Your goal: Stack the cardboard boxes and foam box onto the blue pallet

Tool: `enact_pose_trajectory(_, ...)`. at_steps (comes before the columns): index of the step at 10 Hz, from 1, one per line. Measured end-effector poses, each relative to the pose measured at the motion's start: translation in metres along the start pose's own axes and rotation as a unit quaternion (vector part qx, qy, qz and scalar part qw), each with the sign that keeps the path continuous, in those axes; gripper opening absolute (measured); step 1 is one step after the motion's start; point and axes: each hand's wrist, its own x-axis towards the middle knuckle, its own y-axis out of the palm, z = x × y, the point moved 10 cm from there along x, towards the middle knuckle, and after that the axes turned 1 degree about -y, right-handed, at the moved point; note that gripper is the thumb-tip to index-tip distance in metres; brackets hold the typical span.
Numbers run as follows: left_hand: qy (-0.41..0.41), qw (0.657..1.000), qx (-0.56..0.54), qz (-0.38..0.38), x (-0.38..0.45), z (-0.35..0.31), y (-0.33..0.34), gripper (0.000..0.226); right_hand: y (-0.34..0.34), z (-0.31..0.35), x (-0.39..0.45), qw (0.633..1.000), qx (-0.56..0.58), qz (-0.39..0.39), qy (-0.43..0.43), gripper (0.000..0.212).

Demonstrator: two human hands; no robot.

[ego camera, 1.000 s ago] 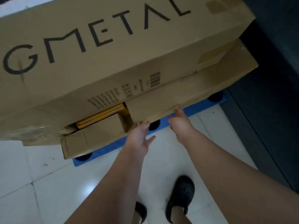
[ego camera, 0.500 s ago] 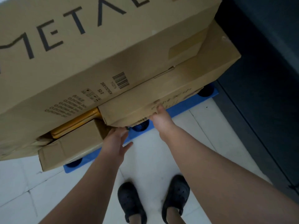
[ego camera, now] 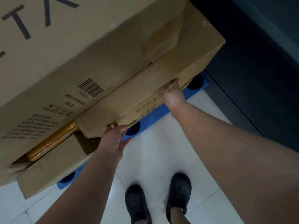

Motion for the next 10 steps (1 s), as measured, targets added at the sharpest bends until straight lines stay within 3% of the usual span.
enact_pose_trajectory(1,-0.013,1.0,0.019,0.0,0.008,0.009,0.007,0.032,0.004,-0.011,0.003,0.999,0.037,0.008,-0.006,0.079)
enact_pose_trajectory(2,-0.005,1.0,-0.001,0.004,0.02,0.021,0.016,0.04,0.017,-0.036,0.001,0.996,0.085,0.037,0.007,0.079)
enact_pose_trajectory(4,-0.067,0.993,-0.092,-0.031,0.066,0.063,0.014,0.042,0.082,-0.106,-0.011,0.974,0.158,0.104,0.124,0.069)
enact_pose_trajectory(6,-0.036,0.999,-0.009,-0.002,0.102,0.054,0.008,0.046,0.134,-0.12,0.01,0.956,0.202,0.14,0.16,0.057)
enact_pose_trajectory(7,-0.048,0.998,-0.02,-0.018,0.111,0.055,-0.002,0.027,0.149,-0.127,0.025,0.958,0.194,0.13,0.169,0.058)
enact_pose_trajectory(8,-0.086,0.98,-0.179,-0.025,0.113,0.064,0.004,0.02,0.159,-0.131,0.031,0.953,0.212,0.119,0.178,0.054)
enact_pose_trajectory(9,-0.058,0.972,-0.226,-0.001,0.113,0.057,0.007,0.035,0.158,-0.127,0.036,0.947,0.241,0.112,0.178,0.053)
enact_pose_trajectory(10,-0.038,0.983,-0.178,0.035,0.083,0.056,0.008,0.05,0.155,-0.126,0.008,0.952,0.214,0.121,0.181,0.032)
